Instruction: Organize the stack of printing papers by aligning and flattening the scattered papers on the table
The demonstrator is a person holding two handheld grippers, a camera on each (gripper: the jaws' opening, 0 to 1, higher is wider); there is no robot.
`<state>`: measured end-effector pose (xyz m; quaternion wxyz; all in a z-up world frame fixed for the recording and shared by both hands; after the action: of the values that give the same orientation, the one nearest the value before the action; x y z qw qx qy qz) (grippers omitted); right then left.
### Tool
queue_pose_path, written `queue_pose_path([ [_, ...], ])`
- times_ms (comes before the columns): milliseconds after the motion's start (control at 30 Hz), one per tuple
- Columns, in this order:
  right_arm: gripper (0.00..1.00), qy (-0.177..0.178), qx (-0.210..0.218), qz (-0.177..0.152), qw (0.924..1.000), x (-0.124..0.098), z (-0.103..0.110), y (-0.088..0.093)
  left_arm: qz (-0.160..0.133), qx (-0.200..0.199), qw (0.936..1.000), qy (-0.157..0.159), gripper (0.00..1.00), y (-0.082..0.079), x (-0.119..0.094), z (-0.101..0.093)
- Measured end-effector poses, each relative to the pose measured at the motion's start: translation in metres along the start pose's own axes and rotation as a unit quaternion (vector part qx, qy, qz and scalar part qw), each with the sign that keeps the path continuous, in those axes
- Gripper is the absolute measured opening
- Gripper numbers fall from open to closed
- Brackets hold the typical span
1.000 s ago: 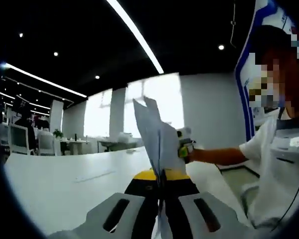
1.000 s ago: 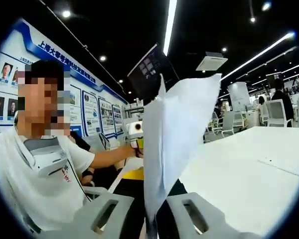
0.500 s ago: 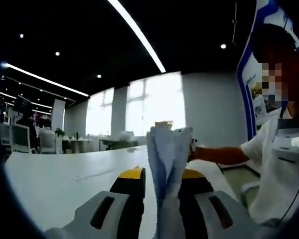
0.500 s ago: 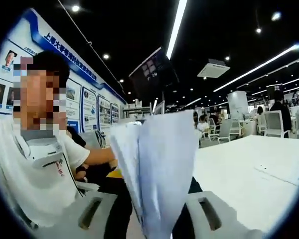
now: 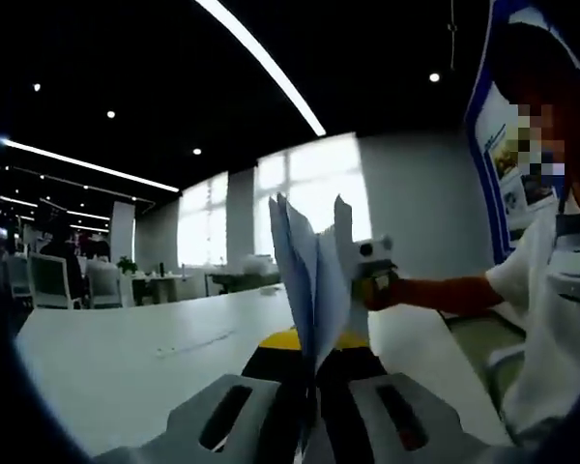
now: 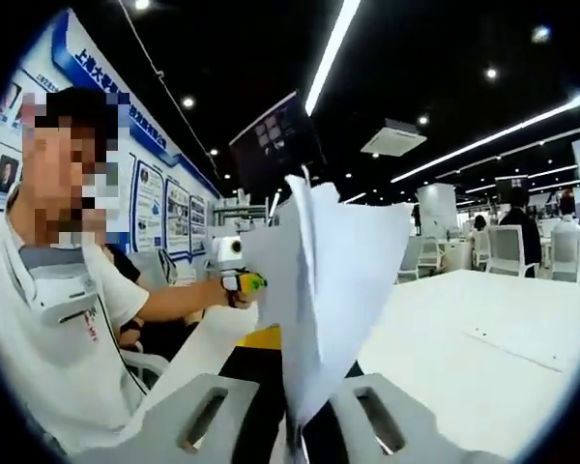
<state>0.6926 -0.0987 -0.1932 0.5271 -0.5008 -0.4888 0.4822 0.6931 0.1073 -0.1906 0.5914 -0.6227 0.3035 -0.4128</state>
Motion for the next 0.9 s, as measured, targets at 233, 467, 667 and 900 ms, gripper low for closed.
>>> queue_pose_path([
  [233, 0.16, 0.01, 0.041, 0.001, 0.9991, -0.003, -0.01, 0.021, 0.006, -0.011, 0.9998, -0.014, 0.22, 0.014, -0.003, 0.007],
  [467, 0.0, 0.033, 0.006, -0.008, 0.9994, -0.002, -0.014, 0.004, -0.007, 0.008, 0.9986, -0.051, 0.06, 0.0, 0.001, 0.021],
  [667, 0.11, 0.08, -0.02, -0.012, 0.9966, -0.001, -0.029, 0.009, -0.013, 0.015, 0.9967, -0.079, 0.21, -0.003, 0.006, 0.032],
  [900, 0.0, 0.101, 0.016, 0.005, 0.9948, -0.001, -0.039, 0.023, 0.009, -0.019, 0.996, -0.086, 0.06, 0.009, 0.009, 0.033],
])
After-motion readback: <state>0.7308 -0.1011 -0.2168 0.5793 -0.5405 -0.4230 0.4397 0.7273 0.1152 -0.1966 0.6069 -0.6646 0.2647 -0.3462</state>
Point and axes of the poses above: the point that each gripper's makers call its tool centre point, and the gripper's own axes: x roughly forward along the fingers, z roughly to its left, y roughly out of its underside, the point moved 3 cm from there along -x, roughly backward along the fingers, and after that the axes turned 4 degrees about -y, right-handed, at the moved point
